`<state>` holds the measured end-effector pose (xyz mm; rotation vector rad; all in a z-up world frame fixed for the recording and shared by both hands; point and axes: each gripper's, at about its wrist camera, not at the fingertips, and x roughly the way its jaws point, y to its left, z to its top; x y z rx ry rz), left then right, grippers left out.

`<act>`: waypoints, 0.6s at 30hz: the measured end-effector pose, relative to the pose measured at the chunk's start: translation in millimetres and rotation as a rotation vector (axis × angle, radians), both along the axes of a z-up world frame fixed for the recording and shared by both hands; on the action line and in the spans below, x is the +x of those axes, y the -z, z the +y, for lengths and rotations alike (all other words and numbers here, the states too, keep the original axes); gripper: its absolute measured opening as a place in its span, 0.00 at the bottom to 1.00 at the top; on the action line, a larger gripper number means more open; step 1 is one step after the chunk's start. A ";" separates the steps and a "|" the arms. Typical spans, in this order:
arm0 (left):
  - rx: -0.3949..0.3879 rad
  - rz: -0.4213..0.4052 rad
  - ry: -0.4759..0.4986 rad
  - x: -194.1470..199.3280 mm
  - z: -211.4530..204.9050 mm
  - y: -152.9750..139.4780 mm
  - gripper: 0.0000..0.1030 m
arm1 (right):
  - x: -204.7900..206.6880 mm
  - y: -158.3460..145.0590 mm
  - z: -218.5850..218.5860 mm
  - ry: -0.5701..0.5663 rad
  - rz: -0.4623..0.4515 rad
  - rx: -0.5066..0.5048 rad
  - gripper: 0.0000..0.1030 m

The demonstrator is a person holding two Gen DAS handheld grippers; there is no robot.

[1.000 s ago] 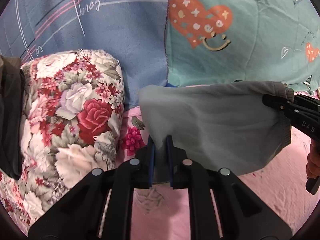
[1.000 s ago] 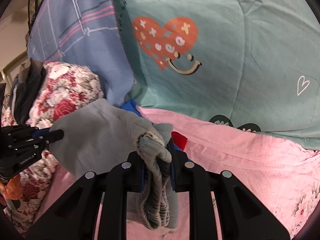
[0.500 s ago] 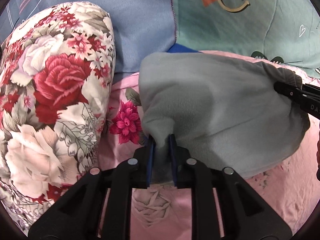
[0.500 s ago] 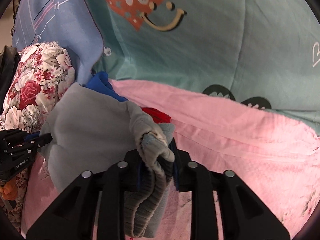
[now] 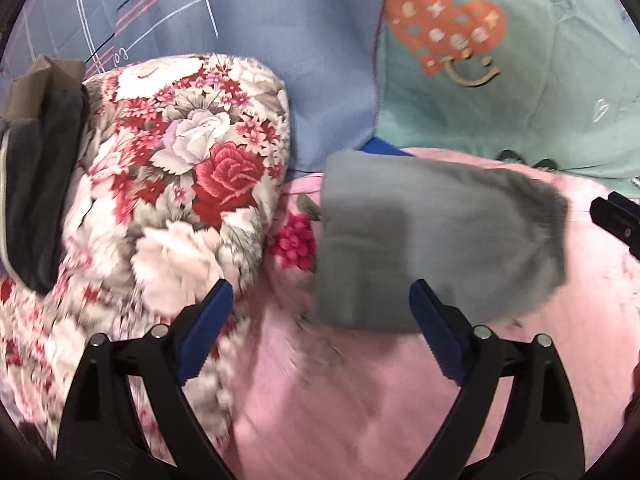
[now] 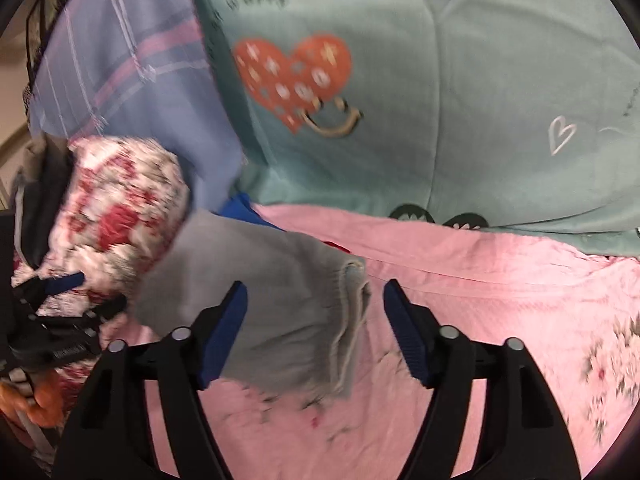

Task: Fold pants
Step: 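Lay the bundle on the sheet beside the pillow and open both grippers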

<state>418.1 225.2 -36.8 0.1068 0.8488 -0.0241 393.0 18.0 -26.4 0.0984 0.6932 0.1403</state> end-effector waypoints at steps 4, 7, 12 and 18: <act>-0.021 0.000 0.014 -27.6 -9.6 -12.9 0.92 | -34.0 -8.6 12.7 0.012 0.001 -0.020 0.77; -0.026 0.011 0.033 -49.8 -15.3 -18.1 0.92 | -54.0 -7.6 17.9 0.017 0.021 -0.020 0.78; -0.010 0.003 0.036 -78.9 -16.7 -22.1 0.93 | -84.0 -2.7 21.7 0.034 0.051 -0.014 0.78; -0.012 -0.006 0.035 -107.4 -18.0 -29.9 0.93 | -109.5 -2.3 25.0 0.037 0.055 -0.030 0.78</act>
